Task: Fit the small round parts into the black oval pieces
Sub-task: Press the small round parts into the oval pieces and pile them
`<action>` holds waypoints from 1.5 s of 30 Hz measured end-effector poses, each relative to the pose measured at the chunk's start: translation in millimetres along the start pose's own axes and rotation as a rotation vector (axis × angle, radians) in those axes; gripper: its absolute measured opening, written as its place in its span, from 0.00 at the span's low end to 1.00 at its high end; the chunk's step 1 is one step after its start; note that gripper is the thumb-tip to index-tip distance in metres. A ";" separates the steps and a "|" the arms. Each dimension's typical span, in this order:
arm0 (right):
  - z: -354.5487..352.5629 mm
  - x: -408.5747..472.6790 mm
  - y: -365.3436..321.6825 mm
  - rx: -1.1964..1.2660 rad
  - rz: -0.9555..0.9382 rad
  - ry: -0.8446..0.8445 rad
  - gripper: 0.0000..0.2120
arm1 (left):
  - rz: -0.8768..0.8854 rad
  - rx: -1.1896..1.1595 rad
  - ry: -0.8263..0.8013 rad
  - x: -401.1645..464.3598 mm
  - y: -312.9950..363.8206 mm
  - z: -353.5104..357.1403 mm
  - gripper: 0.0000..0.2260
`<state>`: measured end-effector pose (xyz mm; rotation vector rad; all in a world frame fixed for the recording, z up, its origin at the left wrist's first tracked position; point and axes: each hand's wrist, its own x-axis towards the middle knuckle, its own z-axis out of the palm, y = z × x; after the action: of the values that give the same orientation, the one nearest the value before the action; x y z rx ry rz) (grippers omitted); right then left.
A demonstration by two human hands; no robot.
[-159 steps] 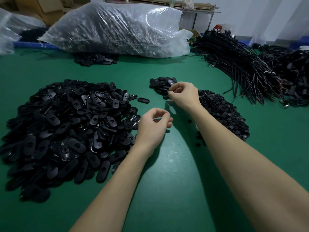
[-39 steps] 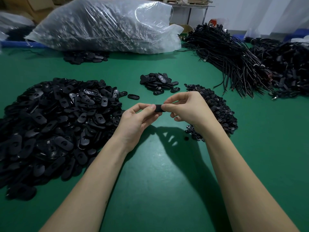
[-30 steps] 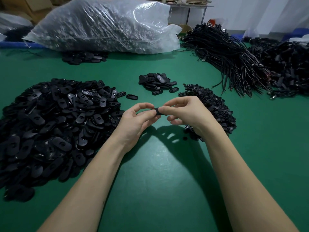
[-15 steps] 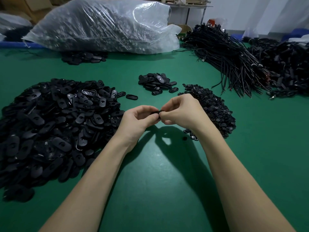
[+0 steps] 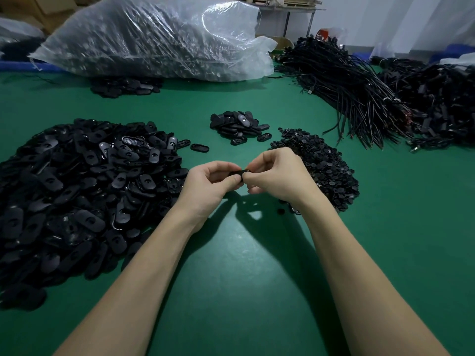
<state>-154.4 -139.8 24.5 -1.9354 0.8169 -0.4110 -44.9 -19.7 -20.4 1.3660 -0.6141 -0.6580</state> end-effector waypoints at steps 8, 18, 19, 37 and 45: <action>6.4 -1.6 -0.2 -0.078 -0.033 0.064 0.05 | 0.003 0.081 0.097 1.2 -1.1 6.4 0.09; -1.5 1.0 7.6 0.086 -0.025 -0.066 0.04 | -0.013 0.096 0.044 -1.3 3.0 5.2 0.07; -2.3 1.3 8.5 0.092 -0.038 -0.071 0.04 | -0.008 0.099 0.046 -1.7 3.2 5.8 0.07; 20.1 78.0 -6.7 -0.336 -0.218 0.354 0.13 | -0.137 -0.338 0.200 8.2 3.9 4.8 0.05; 23.8 155.4 -30.7 -0.413 -0.124 0.389 0.14 | -0.161 -0.334 0.168 7.9 4.6 4.7 0.04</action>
<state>-17.3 -222.3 31.4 -2.3348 1.1000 -0.7582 -42.7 -28.2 -15.1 1.1493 -0.2466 -0.7305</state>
